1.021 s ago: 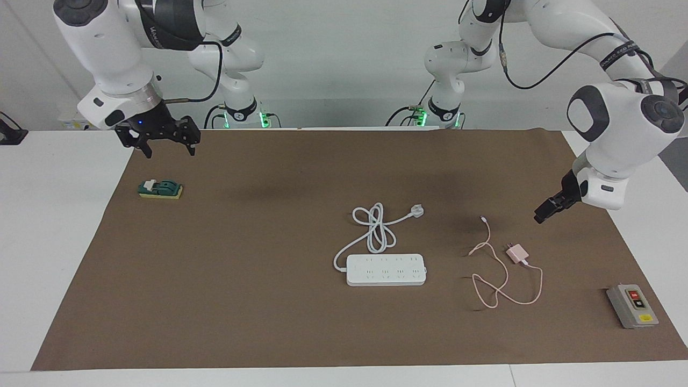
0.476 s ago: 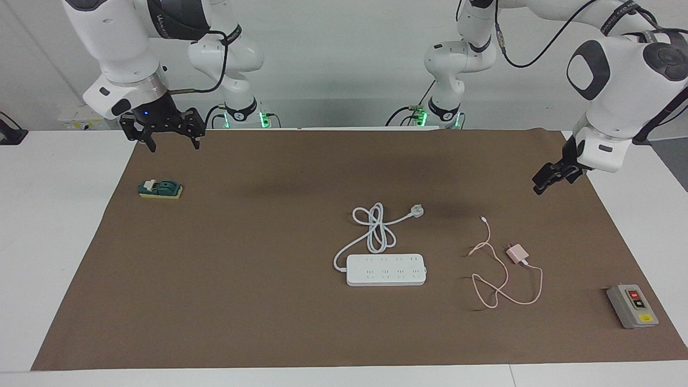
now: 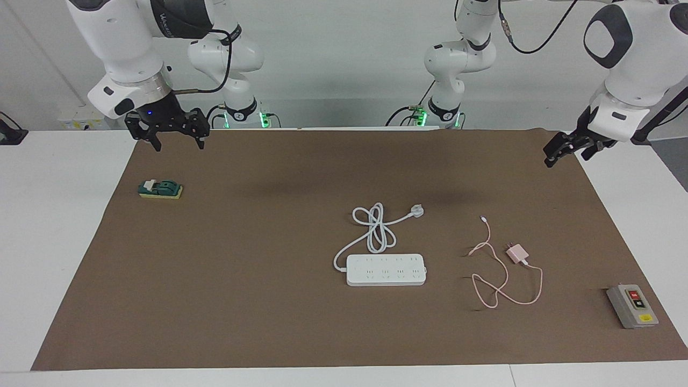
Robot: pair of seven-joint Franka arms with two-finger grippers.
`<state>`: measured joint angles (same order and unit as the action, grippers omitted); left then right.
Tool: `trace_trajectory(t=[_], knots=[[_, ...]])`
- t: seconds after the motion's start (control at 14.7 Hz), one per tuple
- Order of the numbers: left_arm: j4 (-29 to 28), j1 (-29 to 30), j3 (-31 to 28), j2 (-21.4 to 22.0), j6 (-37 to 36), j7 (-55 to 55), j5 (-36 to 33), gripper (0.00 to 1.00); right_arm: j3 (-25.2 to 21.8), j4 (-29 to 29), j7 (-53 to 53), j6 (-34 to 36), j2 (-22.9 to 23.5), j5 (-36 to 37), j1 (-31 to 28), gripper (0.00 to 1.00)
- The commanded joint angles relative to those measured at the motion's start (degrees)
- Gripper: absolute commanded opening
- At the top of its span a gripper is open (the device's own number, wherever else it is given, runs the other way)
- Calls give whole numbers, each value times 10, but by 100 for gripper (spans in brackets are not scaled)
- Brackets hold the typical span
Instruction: Unplug charger and place it aside
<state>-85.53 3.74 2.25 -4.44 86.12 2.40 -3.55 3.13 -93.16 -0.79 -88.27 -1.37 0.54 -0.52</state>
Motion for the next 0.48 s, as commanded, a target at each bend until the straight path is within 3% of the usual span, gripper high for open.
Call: trace_trajectory(t=[0.0, 0.41], knots=[[-10, -4, 1, 17, -14, -10, -10, 100, 6, -11, 14, 3, -12, -19, -7, 100], [-3, -2, 26, 12, -25, -16, -7, 100, 6, -11, 13, 1, -12, -18, -7, 100]])
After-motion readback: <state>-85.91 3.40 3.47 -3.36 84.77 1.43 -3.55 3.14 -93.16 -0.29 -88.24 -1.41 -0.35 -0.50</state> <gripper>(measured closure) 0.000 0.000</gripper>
